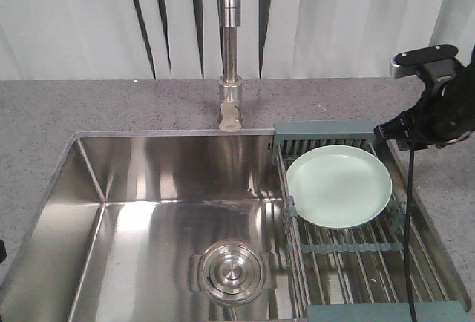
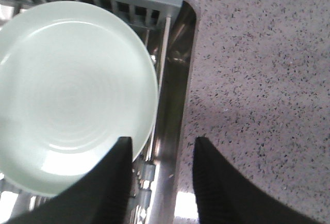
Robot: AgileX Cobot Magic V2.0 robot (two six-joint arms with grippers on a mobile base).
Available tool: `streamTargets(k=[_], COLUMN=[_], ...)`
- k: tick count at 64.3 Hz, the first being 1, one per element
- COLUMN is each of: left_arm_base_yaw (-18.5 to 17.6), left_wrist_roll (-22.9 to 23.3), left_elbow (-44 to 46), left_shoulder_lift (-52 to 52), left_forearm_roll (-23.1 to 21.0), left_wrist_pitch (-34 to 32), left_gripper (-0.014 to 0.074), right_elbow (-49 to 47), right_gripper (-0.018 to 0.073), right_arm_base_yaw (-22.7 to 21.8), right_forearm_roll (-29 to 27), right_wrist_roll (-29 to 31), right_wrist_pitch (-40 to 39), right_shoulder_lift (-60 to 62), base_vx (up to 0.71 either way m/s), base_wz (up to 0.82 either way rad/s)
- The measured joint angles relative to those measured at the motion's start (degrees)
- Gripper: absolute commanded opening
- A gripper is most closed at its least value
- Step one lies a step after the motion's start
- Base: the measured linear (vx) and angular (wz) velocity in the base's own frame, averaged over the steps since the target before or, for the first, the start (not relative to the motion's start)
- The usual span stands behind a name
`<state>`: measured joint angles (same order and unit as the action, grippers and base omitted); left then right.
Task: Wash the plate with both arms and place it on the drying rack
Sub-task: 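Withdraw the right gripper up and away from the rack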
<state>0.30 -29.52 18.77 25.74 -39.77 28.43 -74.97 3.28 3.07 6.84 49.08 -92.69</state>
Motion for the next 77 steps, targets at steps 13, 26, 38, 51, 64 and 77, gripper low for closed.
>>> streamTargets(k=[13,26,38,51,64,77], left_arm_base_yaw=[0.0,0.0,0.0,0.0,0.0,0.0], left_wrist_roll=[0.0,0.0,0.0,0.0,0.0,0.0], left_elbow=[0.0,0.0,0.0,0.0,0.0,0.0], left_shoulder_lift=[0.0,0.0,0.0,0.0,0.0,0.0], left_forearm_roll=[0.0,0.0,0.0,0.0,0.0,-0.14], left_wrist_pitch=[0.0,0.0,0.0,0.0,0.0,0.0], left_gripper=[-0.0006,-0.0006,-0.0006,-0.0006,-0.0006,-0.0006], right_elbow=[4.39,20.76,38.61,52.78,55.66,55.68], right_gripper=[-0.0008,-0.0006,-0.0006,-0.0006,-0.0004,-0.0004], right_arm_base_yaw=[0.0,0.0,0.0,0.0,0.0,0.0], right_forearm_roll=[-15.92,-32.28,-37.59,-38.12,-38.12,-36.87], right_wrist_roll=[14.12,31.23,39.4,40.33,40.35,40.35], right_wrist_pitch=[1.87,-2.2,-9.84,-12.64,-12.34,-8.44], right_shoulder_lift=[12.44,29.53,46.72,59.57,66.92,67.86], base_vx=[0.0,0.0,0.0,0.0,0.0,0.0], base_wz=[0.0,0.0,0.0,0.0,0.0,0.0])
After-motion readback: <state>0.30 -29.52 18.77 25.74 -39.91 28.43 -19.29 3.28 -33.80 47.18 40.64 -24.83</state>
